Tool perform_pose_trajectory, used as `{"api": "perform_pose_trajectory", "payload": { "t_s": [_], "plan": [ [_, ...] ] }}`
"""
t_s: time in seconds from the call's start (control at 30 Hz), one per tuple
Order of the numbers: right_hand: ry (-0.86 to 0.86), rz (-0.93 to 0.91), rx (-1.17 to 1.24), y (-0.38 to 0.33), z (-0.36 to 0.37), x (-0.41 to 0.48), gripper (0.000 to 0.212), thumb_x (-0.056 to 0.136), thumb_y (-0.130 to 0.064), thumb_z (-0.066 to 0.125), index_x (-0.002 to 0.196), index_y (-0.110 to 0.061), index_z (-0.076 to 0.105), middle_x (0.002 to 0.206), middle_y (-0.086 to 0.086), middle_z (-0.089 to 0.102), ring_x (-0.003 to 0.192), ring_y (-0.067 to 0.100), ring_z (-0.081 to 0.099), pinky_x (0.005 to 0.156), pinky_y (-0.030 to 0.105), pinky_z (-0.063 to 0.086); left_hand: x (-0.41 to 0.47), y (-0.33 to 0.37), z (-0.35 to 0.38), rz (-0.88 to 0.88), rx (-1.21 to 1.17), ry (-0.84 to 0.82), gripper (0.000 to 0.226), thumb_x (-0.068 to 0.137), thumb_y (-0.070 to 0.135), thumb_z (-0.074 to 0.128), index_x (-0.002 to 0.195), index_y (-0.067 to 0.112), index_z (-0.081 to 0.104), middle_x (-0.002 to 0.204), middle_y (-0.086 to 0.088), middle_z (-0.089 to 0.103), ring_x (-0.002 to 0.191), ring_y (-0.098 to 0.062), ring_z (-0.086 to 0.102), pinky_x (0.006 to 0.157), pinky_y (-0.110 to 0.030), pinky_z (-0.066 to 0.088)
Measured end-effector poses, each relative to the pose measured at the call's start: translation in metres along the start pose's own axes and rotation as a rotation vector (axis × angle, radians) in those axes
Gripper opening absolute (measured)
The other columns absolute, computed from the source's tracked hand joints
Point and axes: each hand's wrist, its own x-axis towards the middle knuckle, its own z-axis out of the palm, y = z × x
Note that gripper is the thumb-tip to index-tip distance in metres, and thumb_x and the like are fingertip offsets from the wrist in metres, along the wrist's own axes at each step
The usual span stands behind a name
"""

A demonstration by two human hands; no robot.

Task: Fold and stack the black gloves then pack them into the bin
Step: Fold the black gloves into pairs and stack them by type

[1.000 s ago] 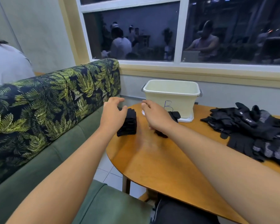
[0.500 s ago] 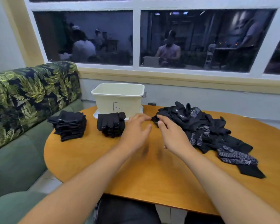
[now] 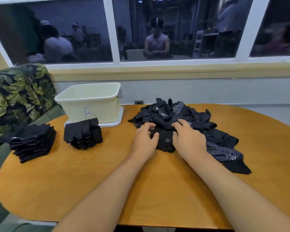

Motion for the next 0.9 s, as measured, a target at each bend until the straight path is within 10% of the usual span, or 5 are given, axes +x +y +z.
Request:
{"api": "perform_pose_trajectory", "payload": {
  "t_s": [0.4,0.63,0.9],
  "plan": [
    [0.277,0.027,0.248,0.006,0.000,-0.001,0.024,0.107,-0.045,0.058,0.116,-0.031,0.076,0.119,-0.014,0.065,0.079,0.020,0.070,0.060,0.029,0.040,-0.005,-0.004,0.002,-0.022,-0.030,-0.091,0.037,0.107,0.054,0.051,0.130,0.033,0.070,0.121,0.017,0.070,0.113,0.000,0.063,0.097,-0.030,0.054],
    [0.367,-0.206,0.277,-0.015,0.004,-0.040,0.018,0.102,-0.046,0.065,0.103,-0.034,0.079,0.103,-0.014,0.064,0.092,0.013,0.063,0.054,0.031,0.051,-0.027,0.016,-0.014,-0.198,-0.471,-0.051,0.041,0.107,0.061,0.047,0.130,0.035,0.068,0.120,0.018,0.073,0.115,-0.001,0.067,0.095,-0.027,0.053],
    [0.200,-0.336,0.409,-0.024,0.015,-0.055,0.029,0.104,-0.051,0.059,0.120,-0.035,0.078,0.127,-0.018,0.065,0.126,0.012,0.053,0.106,0.037,0.040,-0.023,0.004,-0.016,-0.274,-0.584,-0.090,0.057,0.096,0.012,0.069,0.146,0.031,0.053,0.119,0.002,0.078,0.112,-0.016,0.074,0.107,-0.050,0.055]
  ]
}}
